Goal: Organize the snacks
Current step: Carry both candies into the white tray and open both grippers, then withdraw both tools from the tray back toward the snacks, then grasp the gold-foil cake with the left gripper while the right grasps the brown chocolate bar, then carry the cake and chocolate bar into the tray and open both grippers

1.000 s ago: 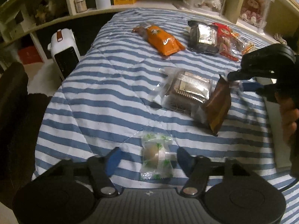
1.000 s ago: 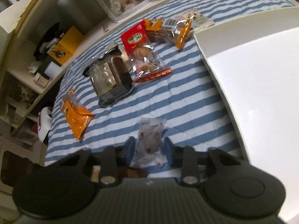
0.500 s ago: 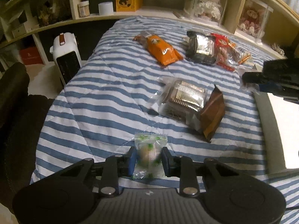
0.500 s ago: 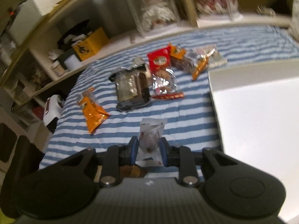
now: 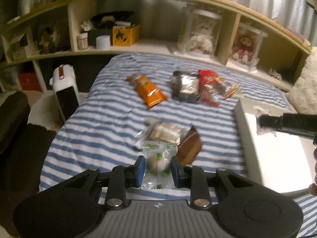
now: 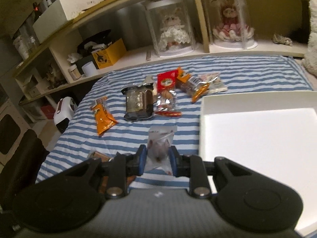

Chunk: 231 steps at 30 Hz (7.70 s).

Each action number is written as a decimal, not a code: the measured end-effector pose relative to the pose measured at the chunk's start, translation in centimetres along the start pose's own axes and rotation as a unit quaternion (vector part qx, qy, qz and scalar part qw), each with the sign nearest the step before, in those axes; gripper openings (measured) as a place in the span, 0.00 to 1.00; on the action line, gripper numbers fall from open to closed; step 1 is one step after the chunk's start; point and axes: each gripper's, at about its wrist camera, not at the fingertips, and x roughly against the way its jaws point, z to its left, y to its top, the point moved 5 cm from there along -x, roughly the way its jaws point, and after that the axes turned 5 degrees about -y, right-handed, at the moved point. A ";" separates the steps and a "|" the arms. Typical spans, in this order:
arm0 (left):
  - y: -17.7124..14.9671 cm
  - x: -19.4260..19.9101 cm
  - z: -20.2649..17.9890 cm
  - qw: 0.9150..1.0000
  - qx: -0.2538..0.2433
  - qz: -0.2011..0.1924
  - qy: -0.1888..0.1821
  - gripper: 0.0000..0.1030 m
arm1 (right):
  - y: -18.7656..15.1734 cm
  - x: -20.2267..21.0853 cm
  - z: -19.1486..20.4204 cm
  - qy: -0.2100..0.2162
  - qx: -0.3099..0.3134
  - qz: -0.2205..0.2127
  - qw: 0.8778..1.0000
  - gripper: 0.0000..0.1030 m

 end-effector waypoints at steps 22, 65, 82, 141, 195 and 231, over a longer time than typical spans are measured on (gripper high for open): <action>3.3 -0.4 -19.5 0.993 -0.088 -0.019 -0.082 0.30 | -0.4 11.7 -14.6 -0.067 -0.003 -0.043 0.997 0.29; 0.3 -10.3 -30.4 0.984 -0.104 0.101 -0.105 0.91 | -2.7 8.5 -27.9 -0.127 -0.012 0.057 0.990 0.56; -1.2 -7.9 -29.0 0.982 -0.121 0.110 -0.099 1.00 | -4.0 11.6 -27.2 -0.145 0.001 0.063 0.987 0.99; 3.4 -3.2 1.9 1.000 0.009 0.002 -0.002 1.00 | -2.8 4.7 -3.6 -0.008 -0.036 0.034 0.999 1.00; 1.9 -13.2 1.9 0.994 -0.061 0.064 -0.061 0.66 | -6.4 -3.7 4.0 0.033 -0.077 0.095 0.992 0.46; 2.3 0.1 -6.5 0.993 -0.019 -0.043 -0.107 0.57 | -1.3 8.4 -5.4 0.021 0.036 -0.009 0.999 0.46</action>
